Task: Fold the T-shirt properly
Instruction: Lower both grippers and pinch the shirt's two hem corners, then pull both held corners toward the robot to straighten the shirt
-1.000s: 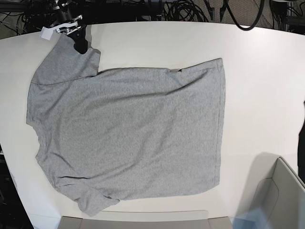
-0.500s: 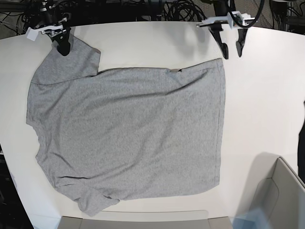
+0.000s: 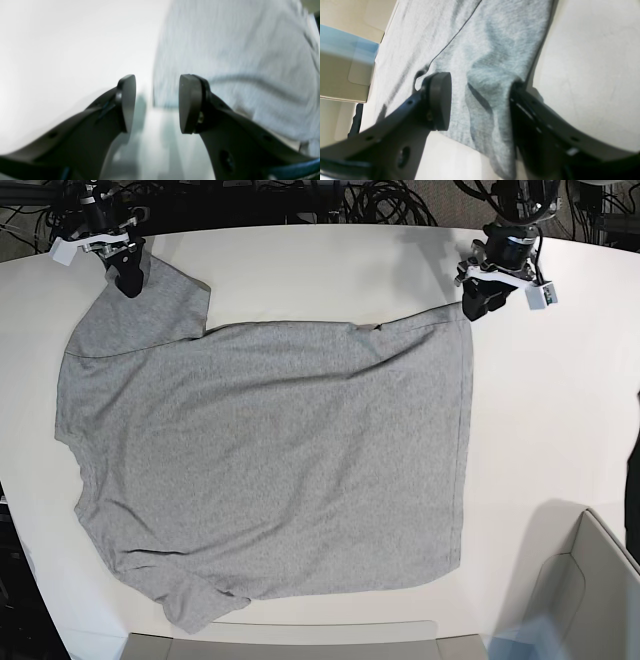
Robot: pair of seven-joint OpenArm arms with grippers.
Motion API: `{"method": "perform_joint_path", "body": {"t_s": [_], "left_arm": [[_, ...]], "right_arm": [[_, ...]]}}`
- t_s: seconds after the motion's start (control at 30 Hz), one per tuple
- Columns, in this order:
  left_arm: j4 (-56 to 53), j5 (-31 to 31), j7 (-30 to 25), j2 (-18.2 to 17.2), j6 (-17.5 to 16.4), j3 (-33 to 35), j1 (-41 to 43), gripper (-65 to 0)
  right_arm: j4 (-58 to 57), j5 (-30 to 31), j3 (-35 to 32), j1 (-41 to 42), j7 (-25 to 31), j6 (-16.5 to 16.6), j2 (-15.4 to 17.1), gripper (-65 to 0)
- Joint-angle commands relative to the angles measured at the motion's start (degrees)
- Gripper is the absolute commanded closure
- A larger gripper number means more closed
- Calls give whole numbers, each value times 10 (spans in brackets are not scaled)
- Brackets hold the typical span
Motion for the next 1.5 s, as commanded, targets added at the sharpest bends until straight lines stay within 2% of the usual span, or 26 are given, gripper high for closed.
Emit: {"method": "perform_joint_path", "body": {"t_s": [0.0, 0.17, 0.27, 0.47, 0.67, 0.73, 0.87, 1.0, 1.1, 1.23, 1.47], "left_arm": [[7, -3, -1, -6, -4, -3, -2, -281], [-31, -2, 36, -4, -41, -5, -18, -283], [-73, -1, 41, -4, -41, -1, -42, -283], [-95, -1, 93, -4, -43, 7, -77, -282], [-94, -1, 94, -7, -43, 42, -81, -271], [-95, -1, 99, -7, -43, 46, -81, -242], [-95, -1, 99, -7, -42, 46, -81, -148], [-95, -1, 99, -8, -38, 41, -81, -3], [-91, -1, 99, -22, -38, 34, -77, 0], [-91, -1, 99, -30, -38, 13, -68, 0], [-90, -1, 99, -34, -42, -44, -17, 0]], "right_arm": [[-1, -2, 2, -8, -14, -22, 7, -288], [-1, -2, 2, -8, -14, -22, 7, -288], [-1, -2, 2, -8, -14, -22, 7, -288], [0, -2, 2, -8, -14, -22, 7, -288], [2, -2, 2, -8, -14, -22, 7, -284], [2, -3, 2, -8, -14, -22, 14, -257], [2, -3, 2, -9, -14, -22, 33, -134], [3, -2, 3, -9, -14, -23, 35, 0], [12, -2, 4, -27, -13, -23, 49, 0], [53, -2, 19, -66, -10, -22, 51, 0], [116, -4, 88, -127, -12, -17, 14, 0]]}}
